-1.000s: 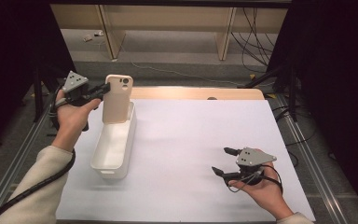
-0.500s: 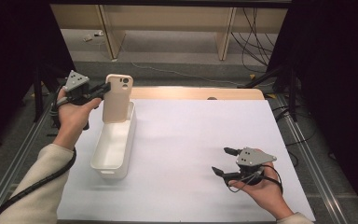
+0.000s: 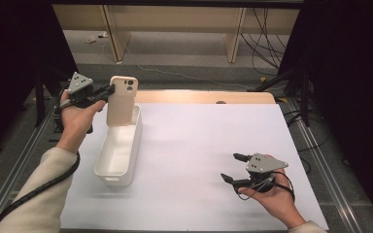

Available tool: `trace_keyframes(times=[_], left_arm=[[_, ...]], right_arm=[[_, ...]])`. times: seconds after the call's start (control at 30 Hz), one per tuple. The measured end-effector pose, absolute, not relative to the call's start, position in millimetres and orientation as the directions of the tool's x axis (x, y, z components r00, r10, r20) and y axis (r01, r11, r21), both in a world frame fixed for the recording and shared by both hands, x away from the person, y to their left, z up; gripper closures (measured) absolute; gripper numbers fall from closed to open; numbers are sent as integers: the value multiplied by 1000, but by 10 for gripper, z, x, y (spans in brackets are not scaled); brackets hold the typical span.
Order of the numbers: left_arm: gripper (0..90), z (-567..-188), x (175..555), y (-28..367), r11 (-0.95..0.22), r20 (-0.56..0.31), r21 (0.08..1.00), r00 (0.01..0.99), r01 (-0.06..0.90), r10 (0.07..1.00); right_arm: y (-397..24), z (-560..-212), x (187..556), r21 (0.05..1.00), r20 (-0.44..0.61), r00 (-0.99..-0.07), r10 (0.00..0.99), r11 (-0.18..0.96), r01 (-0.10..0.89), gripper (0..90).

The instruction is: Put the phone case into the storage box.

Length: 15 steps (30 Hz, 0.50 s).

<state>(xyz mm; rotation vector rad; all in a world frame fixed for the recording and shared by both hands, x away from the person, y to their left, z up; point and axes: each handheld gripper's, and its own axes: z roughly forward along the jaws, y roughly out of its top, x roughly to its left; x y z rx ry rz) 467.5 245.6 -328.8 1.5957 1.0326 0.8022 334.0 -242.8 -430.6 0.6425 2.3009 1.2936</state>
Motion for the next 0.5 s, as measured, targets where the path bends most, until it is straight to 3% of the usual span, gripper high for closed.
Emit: trace_keyframes(times=[0.5], left_arm=[[821, -3282, 4727, 2413, -111, 7, 968, 412, 227, 911]], right_arm=[[-2431, -4304, 3342, 870, -134, -804, 580, 457, 185, 233]])
